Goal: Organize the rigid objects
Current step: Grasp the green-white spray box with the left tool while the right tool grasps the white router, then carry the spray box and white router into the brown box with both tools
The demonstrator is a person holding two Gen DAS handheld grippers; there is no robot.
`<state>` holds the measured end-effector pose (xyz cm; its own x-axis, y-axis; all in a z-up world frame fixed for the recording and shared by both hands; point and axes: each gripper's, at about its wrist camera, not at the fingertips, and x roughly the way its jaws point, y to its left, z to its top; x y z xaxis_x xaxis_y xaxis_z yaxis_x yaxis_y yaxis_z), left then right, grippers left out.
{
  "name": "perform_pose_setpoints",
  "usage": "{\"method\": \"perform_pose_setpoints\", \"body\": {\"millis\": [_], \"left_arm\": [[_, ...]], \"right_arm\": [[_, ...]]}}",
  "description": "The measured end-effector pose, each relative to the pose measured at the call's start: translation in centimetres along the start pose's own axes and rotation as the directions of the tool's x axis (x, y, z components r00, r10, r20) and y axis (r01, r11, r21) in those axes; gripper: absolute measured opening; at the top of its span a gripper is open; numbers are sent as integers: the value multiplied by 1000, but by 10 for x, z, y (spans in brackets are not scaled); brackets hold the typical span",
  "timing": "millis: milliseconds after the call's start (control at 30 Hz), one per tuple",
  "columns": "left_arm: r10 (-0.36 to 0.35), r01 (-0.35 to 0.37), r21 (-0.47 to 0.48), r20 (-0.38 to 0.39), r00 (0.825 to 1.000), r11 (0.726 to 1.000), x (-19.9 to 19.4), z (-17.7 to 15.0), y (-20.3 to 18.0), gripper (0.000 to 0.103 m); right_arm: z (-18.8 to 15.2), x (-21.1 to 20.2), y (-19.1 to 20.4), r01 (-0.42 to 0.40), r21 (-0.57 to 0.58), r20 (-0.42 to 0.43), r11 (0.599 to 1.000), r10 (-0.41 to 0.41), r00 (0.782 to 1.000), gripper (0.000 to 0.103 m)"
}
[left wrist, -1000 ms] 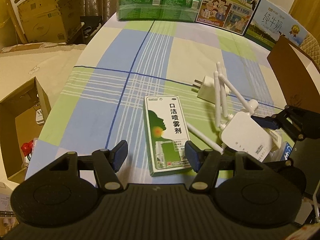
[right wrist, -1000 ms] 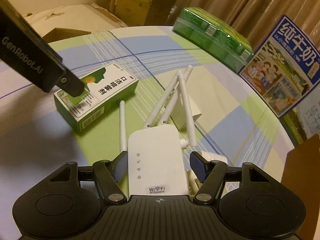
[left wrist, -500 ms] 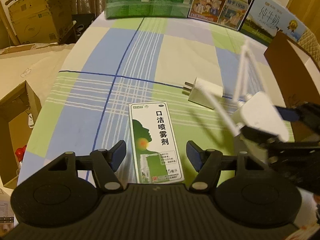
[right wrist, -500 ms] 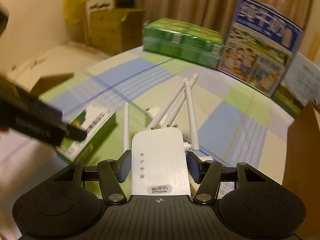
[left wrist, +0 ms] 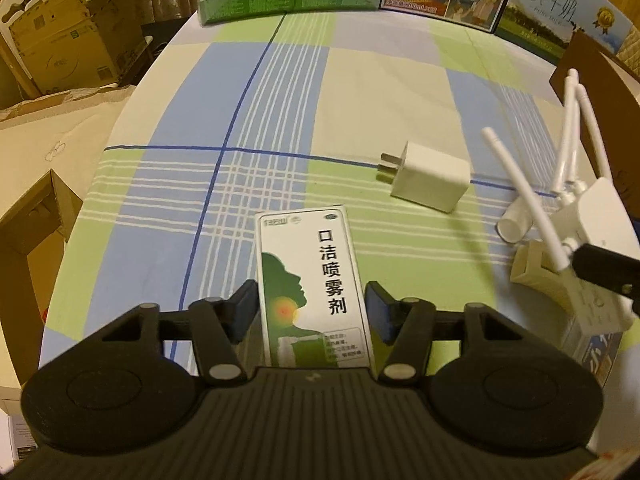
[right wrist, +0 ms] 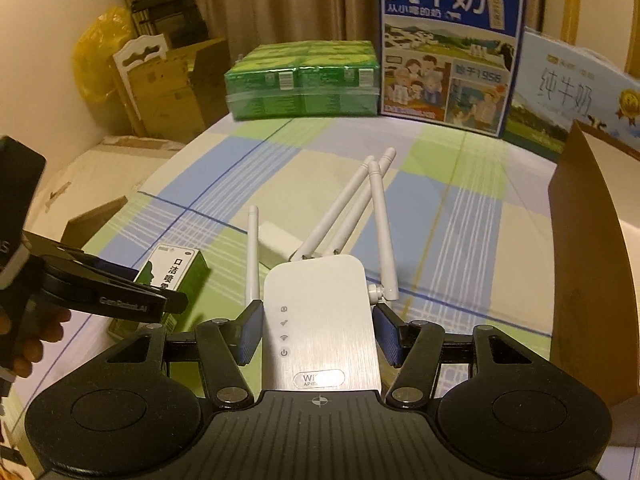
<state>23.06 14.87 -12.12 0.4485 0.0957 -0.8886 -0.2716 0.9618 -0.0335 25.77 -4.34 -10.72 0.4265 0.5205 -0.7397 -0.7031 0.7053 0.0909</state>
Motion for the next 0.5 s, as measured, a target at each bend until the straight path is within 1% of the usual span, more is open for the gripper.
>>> {"method": "perform_pose_setpoints", "body": {"millis": [100, 267, 500], "left_arm": [[6, -6, 9, 11, 1000, 1000, -2, -3, -1, 51], [4, -4, 8, 26, 1000, 1000, -12, -8, -2, 51], [-27, 26, 12, 88, 996, 1000, -47, -10, -8, 50]], "right_arm": [[0, -4, -1, -6, 16, 1, 1000, 6, 1000, 55], [-1, -12, -2, -14, 31, 8, 999, 13, 1000, 55], [-2, -25, -4, -20, 45, 24, 999, 19, 1000, 55]]}}
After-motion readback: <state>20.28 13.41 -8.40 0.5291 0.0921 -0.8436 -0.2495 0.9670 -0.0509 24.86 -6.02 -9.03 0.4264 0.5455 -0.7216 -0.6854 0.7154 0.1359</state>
